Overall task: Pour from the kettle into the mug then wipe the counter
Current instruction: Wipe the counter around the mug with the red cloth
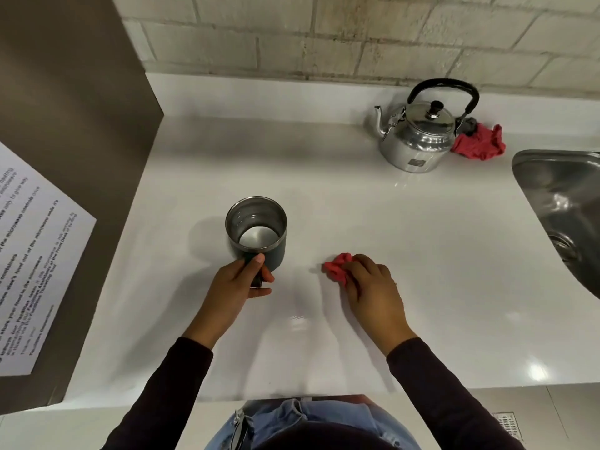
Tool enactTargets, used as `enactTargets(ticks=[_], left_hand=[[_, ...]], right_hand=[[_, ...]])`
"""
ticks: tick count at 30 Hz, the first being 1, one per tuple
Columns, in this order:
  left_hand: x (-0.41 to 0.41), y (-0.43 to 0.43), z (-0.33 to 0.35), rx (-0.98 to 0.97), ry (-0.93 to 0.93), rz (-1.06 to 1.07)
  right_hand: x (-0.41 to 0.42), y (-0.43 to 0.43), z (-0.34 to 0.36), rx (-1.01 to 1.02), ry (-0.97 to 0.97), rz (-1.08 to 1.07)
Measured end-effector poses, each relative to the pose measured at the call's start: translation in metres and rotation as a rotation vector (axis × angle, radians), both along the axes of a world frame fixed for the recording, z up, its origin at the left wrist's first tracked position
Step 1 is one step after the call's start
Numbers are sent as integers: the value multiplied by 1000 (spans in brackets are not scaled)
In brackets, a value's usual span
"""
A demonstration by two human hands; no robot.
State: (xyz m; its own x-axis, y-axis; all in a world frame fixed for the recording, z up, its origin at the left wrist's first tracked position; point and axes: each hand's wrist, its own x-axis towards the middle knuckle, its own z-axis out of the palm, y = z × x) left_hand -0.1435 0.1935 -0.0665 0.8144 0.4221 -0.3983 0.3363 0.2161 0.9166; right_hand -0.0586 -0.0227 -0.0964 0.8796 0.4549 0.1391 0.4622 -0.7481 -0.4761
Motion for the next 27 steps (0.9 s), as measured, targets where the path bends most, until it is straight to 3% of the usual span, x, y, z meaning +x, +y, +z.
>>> enactTargets(ticks=[5, 7, 17, 23, 27], left_hand=[[-20, 2, -1, 397, 43, 276], [-28, -1, -1, 468, 22, 400], [30, -110, 2, 347, -142, 151], [105, -189, 8, 289, -206, 8], [155, -229, 12, 292, -228, -16]], right_hand=[[-2, 0, 10, 243, 151, 2], [-3, -4, 17, 371, 249, 37], [31, -83, 20, 662, 529, -53], [90, -165, 37, 801, 506, -145], [161, -213, 48, 763, 395, -181]])
